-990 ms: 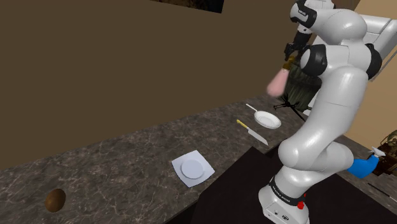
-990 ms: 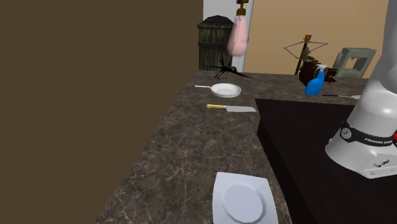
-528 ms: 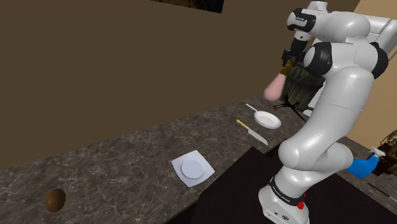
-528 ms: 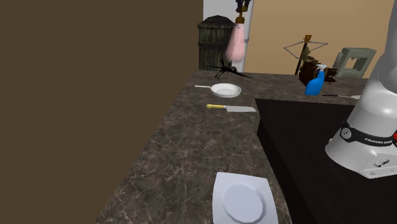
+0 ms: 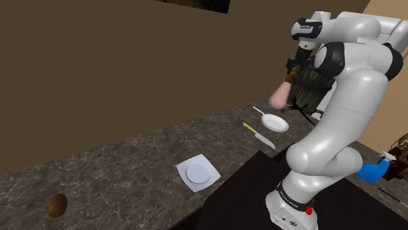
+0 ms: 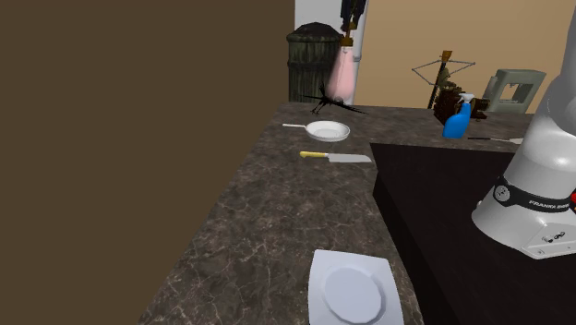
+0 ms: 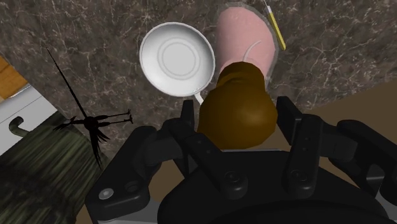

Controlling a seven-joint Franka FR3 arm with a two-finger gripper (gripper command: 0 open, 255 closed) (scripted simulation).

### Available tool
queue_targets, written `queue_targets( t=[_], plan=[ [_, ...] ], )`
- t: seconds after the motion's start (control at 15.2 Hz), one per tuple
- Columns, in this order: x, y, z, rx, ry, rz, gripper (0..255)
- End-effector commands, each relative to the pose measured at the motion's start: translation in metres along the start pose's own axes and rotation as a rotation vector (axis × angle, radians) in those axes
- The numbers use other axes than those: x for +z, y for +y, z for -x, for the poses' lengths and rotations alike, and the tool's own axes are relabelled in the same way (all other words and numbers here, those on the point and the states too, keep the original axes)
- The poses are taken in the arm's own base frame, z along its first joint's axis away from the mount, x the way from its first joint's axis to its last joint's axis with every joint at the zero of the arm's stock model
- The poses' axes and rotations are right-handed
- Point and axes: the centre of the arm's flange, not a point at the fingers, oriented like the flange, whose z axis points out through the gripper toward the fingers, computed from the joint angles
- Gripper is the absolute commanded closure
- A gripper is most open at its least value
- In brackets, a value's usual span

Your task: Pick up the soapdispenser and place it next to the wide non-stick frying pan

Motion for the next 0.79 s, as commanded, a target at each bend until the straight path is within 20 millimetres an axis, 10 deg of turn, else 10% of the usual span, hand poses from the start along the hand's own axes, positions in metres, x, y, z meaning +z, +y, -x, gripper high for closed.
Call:
queue_targets(
  t=[0.0, 0.73],
  plan=[
    [0.010, -0.002, 0.002, 0.000, 0.001, 0.000, 255],
    [0.067, -0.009, 0.009, 0.000, 0.001, 0.000, 255]
  ],
)
